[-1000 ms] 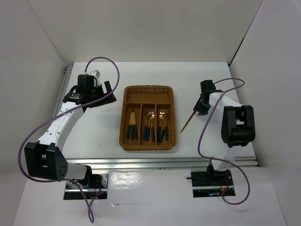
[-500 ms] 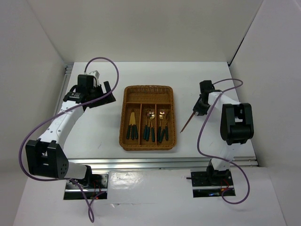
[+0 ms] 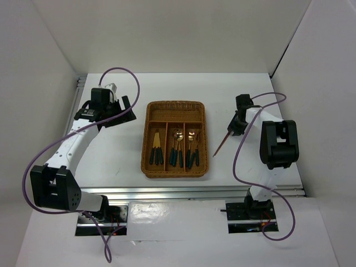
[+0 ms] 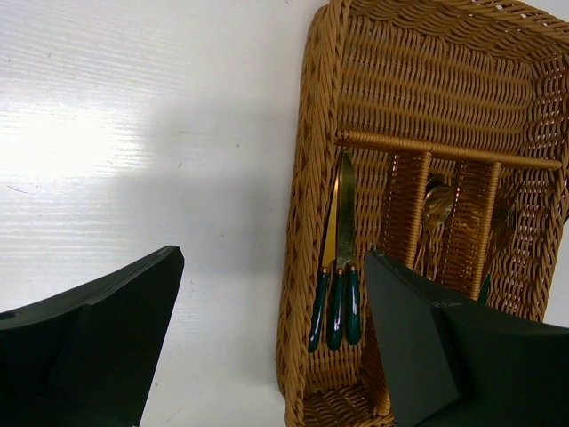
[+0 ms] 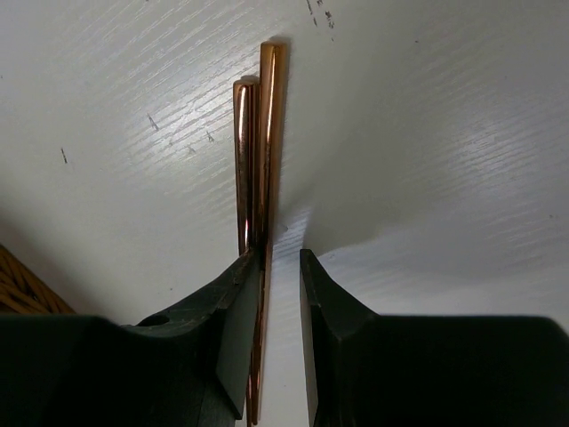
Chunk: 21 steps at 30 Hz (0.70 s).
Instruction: Sort the eating utensils into containers
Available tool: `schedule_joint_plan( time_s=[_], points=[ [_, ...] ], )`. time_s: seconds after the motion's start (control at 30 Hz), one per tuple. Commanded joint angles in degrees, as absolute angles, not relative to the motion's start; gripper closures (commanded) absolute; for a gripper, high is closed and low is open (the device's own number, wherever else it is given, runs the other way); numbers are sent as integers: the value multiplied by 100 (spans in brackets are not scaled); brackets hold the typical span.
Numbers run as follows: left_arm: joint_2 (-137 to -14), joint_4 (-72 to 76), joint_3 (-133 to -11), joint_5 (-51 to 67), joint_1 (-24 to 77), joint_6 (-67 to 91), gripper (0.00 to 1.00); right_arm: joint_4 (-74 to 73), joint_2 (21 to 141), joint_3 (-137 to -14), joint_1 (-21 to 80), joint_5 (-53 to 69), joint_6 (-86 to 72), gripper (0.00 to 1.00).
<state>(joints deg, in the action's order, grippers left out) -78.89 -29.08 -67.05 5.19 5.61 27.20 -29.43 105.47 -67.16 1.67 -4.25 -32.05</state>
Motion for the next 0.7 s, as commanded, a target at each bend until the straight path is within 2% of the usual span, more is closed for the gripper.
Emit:
schedule_joint_plan(
  time_s=[0.0,0.53,0.67],
  points=[
    [-7901,-2698,-6882,588,519,2716,2,-2812,10705,-6917,193,-457,-3182,68],
    [-7901,-2698,-6882,589,519,2716,2,-3032,11047,-7031,193,-738,-3129,68],
    [-7901,-2698,-6882,589,519,2716,2,-3093,11232,-7084,193,-887,-3015,73]
  ],
)
